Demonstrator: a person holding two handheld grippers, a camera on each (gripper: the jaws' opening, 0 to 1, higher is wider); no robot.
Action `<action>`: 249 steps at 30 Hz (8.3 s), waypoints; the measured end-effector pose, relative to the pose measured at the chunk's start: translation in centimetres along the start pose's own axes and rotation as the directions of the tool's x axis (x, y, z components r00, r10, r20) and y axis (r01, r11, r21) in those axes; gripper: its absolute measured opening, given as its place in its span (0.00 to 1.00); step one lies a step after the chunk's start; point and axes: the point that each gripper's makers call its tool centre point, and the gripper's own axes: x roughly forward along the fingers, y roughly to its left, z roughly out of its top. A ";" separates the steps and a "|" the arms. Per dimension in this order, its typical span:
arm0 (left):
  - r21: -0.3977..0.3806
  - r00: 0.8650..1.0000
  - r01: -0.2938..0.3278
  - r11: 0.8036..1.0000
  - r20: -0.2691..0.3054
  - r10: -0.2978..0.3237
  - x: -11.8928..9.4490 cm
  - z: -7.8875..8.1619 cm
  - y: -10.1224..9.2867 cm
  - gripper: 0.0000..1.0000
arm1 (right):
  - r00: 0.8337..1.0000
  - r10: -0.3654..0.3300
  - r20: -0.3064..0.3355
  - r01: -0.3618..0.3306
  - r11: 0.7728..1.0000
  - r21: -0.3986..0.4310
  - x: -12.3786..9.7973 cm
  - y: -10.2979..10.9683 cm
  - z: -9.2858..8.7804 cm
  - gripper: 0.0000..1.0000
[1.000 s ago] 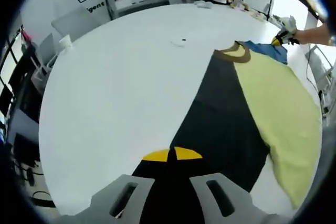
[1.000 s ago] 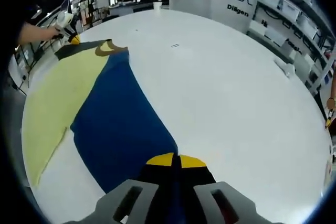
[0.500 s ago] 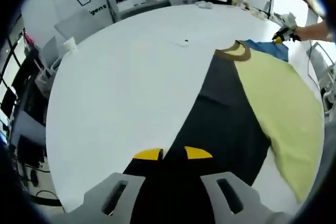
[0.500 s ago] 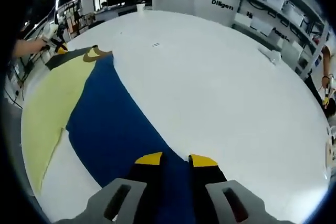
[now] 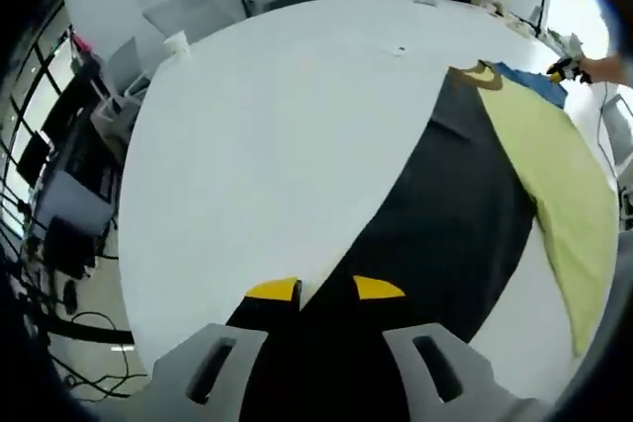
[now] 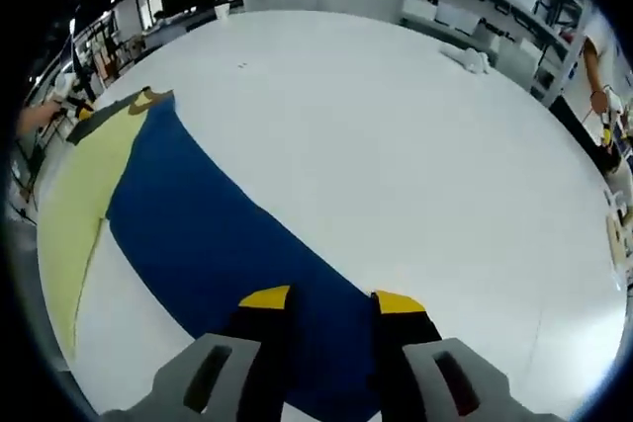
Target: Fold the garment on the visible template until the final outline fits inside the template.
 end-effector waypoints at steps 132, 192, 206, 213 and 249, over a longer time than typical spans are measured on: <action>-0.284 0.993 -0.109 0.953 -0.063 0.095 -7.2 -9.3 1.2 0.47 | 1.000 0.018 -0.004 -0.018 0.999 0.047 -5.1 2.3 -7.5 0.26; -0.270 0.997 -0.073 0.960 -0.049 0.062 -7.4 -9.7 -0.5 0.51 | 1.000 0.016 0.010 -0.016 0.998 0.060 -7.3 0.6 -10.3 0.33; -0.354 0.957 0.064 0.933 0.287 0.043 -11.6 -3.1 -6.6 0.62 | 0.992 -0.013 0.127 -0.043 0.904 0.426 -8.8 0.7 -10.4 0.26; -0.276 0.883 0.174 0.945 0.469 -0.026 -14.6 0.2 -11.5 0.72 | 0.982 -0.049 0.182 -0.049 0.866 0.498 -9.8 0.5 -9.7 0.24; 0.360 0.731 0.404 0.841 0.426 -0.533 -18.5 1.6 -34.8 0.89 | 0.995 -0.011 0.101 -0.033 0.910 0.414 -9.2 2.6 -12.2 0.16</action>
